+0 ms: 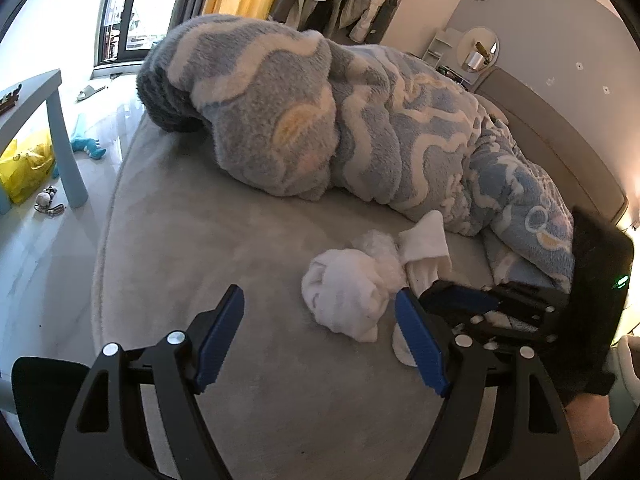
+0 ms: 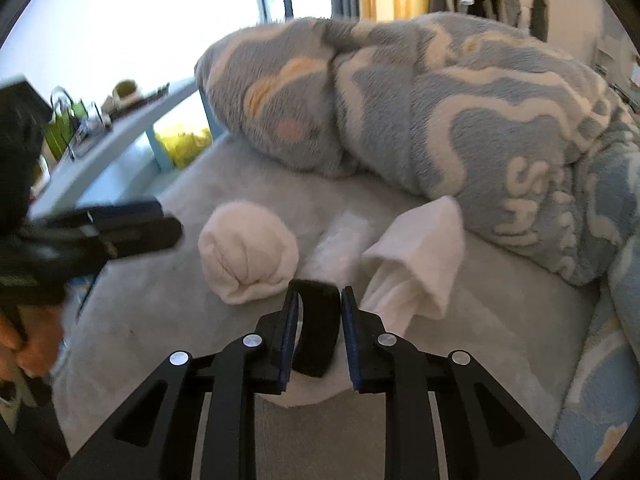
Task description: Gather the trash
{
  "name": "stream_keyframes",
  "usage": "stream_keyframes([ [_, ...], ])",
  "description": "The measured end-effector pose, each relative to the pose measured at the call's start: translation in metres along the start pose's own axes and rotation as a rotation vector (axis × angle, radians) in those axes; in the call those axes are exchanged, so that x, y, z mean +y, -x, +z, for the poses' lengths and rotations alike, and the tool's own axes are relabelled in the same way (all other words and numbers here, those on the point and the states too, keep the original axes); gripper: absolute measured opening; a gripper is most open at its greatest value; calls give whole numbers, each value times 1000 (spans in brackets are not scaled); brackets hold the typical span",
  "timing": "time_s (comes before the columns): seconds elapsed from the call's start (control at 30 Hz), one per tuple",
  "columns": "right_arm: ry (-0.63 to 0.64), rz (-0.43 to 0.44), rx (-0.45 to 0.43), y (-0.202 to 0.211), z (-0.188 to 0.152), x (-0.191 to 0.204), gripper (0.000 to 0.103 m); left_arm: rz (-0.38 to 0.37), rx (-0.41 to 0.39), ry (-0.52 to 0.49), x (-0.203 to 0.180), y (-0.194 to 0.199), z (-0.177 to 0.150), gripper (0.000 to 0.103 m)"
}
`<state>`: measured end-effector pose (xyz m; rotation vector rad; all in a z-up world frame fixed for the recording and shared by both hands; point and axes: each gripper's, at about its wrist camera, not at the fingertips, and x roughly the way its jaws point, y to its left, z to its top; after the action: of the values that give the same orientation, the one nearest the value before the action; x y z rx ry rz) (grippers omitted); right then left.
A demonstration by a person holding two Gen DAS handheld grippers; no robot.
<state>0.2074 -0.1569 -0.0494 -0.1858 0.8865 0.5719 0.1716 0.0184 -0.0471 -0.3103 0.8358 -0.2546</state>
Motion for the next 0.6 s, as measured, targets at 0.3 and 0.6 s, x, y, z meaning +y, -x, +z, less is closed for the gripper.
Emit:
stream_keyframes([
  [0.3, -71, 33, -95, 31, -1, -23, 18, 22, 13, -31, -19, -22, -4, 76],
  [0.6, -36, 38, -55, 23, -10, -17, 18, 9, 48, 8, -18, -45, -5, 55],
])
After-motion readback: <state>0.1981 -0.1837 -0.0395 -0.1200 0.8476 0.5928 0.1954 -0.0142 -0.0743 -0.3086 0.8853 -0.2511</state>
